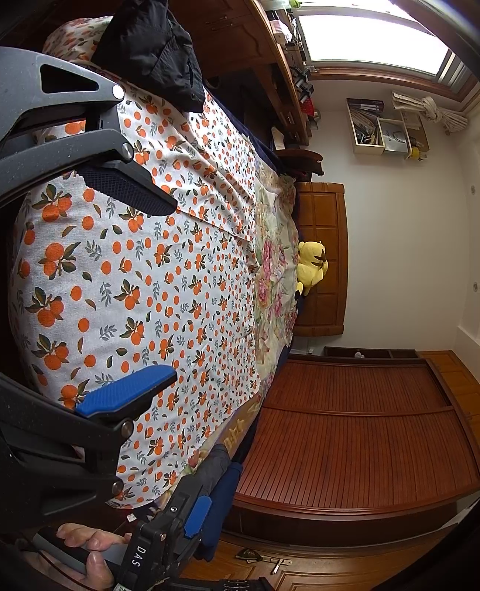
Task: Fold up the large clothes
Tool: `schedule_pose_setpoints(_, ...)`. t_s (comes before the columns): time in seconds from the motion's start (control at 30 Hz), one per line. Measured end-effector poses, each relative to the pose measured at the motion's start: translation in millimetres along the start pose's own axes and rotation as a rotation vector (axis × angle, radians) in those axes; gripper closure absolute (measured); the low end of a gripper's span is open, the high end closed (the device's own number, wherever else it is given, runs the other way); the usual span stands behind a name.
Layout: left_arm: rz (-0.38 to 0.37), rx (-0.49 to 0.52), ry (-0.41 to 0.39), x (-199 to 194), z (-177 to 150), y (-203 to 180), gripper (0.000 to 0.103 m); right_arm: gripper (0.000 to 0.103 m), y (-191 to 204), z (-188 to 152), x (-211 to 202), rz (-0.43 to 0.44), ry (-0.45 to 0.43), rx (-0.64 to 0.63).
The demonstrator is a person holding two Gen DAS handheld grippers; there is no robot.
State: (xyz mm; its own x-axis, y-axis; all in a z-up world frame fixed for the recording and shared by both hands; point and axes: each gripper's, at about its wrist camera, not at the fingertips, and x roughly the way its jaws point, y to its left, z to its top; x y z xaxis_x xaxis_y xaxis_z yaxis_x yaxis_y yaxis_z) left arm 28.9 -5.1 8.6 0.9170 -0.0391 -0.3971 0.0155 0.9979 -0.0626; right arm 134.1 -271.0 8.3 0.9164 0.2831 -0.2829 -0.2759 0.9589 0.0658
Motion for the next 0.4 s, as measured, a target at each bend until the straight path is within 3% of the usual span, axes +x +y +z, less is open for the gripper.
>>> schedule_pose_setpoints(0.4,0.000,0.000,-0.002,-1.2,0.3,0.3,0.020,0.016,2.6,0.3,-0.6,0.002,0.002,-0.001)
